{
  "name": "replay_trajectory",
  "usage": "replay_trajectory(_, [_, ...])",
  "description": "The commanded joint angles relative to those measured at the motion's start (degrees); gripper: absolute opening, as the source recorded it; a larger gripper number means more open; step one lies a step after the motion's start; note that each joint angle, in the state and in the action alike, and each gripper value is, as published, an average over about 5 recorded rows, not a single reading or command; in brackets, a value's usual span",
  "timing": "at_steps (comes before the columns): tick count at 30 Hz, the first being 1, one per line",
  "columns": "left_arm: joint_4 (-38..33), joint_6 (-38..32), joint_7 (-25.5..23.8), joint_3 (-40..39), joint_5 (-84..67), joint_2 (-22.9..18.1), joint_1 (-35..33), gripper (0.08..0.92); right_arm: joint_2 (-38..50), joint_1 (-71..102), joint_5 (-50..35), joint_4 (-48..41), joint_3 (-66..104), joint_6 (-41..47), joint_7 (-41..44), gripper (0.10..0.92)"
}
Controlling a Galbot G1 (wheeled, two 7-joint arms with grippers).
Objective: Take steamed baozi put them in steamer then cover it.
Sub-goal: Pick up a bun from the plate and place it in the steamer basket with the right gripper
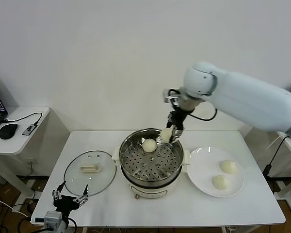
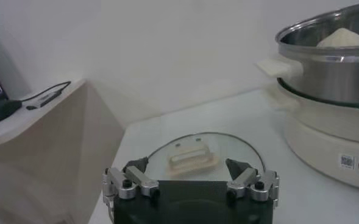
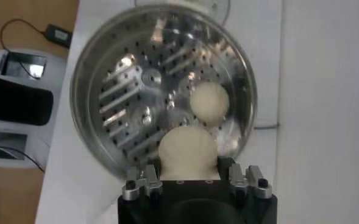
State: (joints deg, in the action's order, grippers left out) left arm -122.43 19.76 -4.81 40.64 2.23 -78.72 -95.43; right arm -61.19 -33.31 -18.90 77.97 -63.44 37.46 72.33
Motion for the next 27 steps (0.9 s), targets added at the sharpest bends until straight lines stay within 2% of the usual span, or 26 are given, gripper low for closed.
replay_trajectory(1, [-0.21,0.08,-0.07,0.01,-0.09,-0.02,0.11,0.823,-9.27,1.25,-2.57,-3.89,-1.71,2.10,-1.14,0.568])
replay_trajectory(18, [0.86,0.22,-0.17,-0.76,-0.44,-0.41,0.99,0.823,-18.09,11.16,2.88,-12.99,0.48,2.00,-3.82,0.568])
replay_trajectory(27, [1.11,0.23,-0.18,-1.01,-0.62,-0.70,1.23,0.823,-20.24,12.91,4.94,-15.02,0.60,1.64,-4.08,0.568])
